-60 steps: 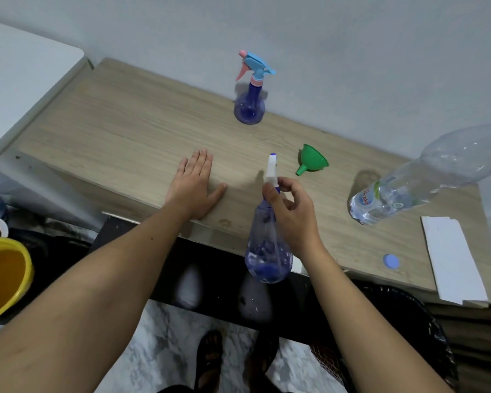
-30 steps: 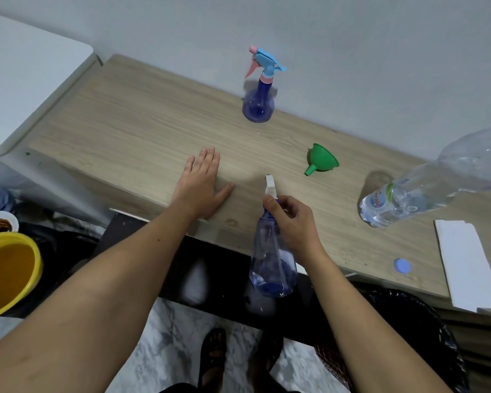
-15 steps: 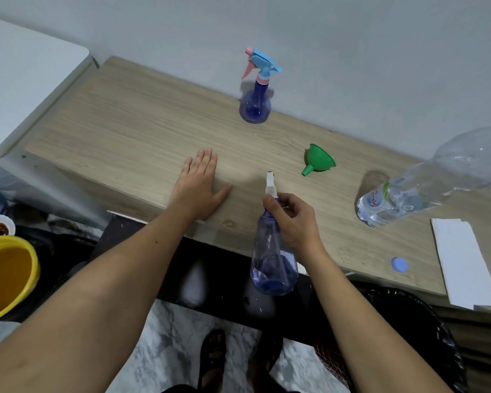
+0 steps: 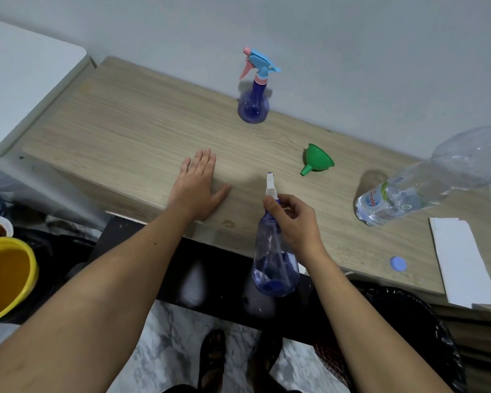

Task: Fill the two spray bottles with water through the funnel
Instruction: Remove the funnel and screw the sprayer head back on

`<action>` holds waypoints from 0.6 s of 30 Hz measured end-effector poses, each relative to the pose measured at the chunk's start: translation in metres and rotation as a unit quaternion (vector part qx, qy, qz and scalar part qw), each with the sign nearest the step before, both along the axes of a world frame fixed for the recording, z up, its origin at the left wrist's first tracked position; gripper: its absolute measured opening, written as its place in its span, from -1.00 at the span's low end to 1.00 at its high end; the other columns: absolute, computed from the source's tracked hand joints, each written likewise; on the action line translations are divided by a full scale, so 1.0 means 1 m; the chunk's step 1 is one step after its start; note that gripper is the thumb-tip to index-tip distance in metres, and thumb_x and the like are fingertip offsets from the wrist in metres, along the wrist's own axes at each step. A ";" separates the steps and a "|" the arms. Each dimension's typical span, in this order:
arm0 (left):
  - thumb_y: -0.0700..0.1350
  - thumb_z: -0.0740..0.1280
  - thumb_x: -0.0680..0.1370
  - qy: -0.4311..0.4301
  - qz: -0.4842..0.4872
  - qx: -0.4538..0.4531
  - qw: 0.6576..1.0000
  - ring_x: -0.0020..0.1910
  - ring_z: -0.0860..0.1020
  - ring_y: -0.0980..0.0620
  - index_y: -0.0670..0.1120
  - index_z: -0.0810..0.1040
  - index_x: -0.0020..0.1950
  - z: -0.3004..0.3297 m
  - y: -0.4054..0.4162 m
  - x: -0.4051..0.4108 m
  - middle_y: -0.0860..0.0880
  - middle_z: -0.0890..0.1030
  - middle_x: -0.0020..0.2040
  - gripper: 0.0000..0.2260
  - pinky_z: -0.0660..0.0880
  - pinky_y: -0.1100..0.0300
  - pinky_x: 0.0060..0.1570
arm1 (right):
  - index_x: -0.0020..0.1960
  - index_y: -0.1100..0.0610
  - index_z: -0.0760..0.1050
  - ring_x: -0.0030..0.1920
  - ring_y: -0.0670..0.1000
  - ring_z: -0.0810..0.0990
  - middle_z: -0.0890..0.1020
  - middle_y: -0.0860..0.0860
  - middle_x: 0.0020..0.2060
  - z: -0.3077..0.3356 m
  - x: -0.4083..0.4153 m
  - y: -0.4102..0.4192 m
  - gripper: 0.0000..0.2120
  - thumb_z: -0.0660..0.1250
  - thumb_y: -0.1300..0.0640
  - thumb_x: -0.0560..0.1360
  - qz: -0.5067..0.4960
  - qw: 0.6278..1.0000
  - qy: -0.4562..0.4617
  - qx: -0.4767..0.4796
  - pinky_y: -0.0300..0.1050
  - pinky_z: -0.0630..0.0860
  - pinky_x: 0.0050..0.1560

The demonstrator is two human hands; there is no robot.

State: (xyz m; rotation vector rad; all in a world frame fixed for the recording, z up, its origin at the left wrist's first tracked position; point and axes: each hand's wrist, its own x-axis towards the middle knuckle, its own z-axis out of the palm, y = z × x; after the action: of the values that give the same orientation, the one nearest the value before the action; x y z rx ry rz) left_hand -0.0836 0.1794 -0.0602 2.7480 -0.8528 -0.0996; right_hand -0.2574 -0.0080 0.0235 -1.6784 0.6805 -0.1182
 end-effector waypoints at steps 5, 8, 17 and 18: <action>0.38 0.03 0.61 -0.004 0.001 -0.006 1.000 0.73 0.01 -0.07 -0.17 0.08 0.72 -0.002 0.000 0.000 -0.13 0.08 0.74 -0.16 -0.07 -0.08 0.68 | 0.15 -0.05 0.67 -0.22 0.08 0.52 0.70 0.08 -0.15 0.010 0.005 -0.003 -0.48 0.56 -0.35 0.34 -0.008 0.999 -0.030 0.012 0.04 0.49 -0.15; 0.38 0.01 0.62 -0.004 0.001 -0.004 1.000 0.73 0.00 -0.06 -0.16 0.07 0.72 -0.001 0.001 -0.001 -0.12 0.07 0.74 -0.16 -0.07 -0.08 0.69 | 0.23 -0.01 0.63 -0.16 0.02 0.60 0.71 0.05 0.11 0.022 0.011 -0.006 -0.56 0.60 -0.12 0.41 -0.009 0.998 -0.054 0.021 -0.11 0.59 -0.11; 0.39 0.01 0.62 -0.009 -0.001 -0.005 1.000 0.73 0.00 -0.06 -0.15 0.06 0.72 -0.002 0.001 0.001 -0.12 0.07 0.74 -0.16 -0.06 -0.08 0.69 | 0.33 0.13 0.59 -0.23 -0.08 0.52 0.49 0.04 -0.13 0.047 0.022 -0.020 -0.58 0.57 0.25 0.50 -0.015 0.992 -0.120 0.031 -0.16 0.61 0.04; 0.39 0.01 0.62 -0.008 -0.002 -0.007 1.000 0.73 0.00 -0.07 -0.16 0.07 0.72 -0.002 0.001 0.000 -0.13 0.07 0.74 -0.16 -0.06 -0.09 0.68 | 0.36 0.17 0.57 -0.28 -0.14 0.52 0.49 0.00 -0.14 0.049 0.023 -0.021 -0.56 0.55 0.29 0.51 -0.019 0.992 -0.123 0.035 -0.26 0.59 0.00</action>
State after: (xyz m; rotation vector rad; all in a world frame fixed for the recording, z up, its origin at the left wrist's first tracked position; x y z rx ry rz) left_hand -0.0831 0.1802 -0.0618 2.7371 -0.8606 -0.0733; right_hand -0.2343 -0.0292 0.0722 -1.5514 0.5243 -0.3189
